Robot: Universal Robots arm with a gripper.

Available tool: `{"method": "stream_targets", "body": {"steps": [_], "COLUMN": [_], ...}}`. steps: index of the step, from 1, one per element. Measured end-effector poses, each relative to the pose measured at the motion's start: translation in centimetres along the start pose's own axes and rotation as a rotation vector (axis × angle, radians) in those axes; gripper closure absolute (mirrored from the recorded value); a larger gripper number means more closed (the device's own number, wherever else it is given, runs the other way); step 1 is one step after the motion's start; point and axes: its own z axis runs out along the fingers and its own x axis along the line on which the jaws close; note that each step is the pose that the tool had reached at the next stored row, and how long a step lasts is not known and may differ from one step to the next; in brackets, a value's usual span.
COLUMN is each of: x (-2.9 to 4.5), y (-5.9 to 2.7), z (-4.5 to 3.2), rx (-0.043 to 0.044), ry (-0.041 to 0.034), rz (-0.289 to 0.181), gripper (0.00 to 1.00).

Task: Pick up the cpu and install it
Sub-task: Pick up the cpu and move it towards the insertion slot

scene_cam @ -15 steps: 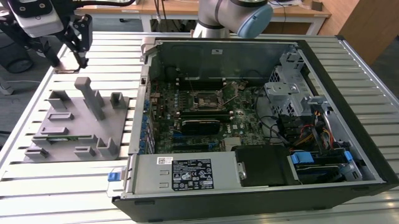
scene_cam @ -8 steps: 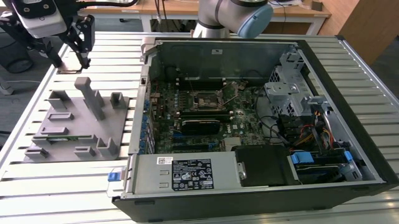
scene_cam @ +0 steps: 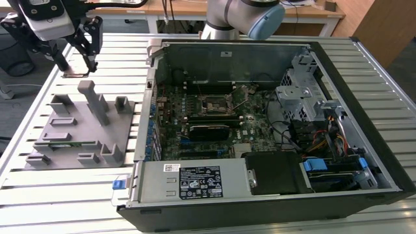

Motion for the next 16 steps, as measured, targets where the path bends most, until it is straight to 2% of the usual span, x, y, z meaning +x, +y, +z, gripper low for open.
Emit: {"method": "stream_targets", "body": {"steps": [16], "x": [-1.06], "y": [-0.01], "z": [0.22], "rx": [0.0], "ry": [0.0], "rz": [0.0], "gripper": [0.46]}}
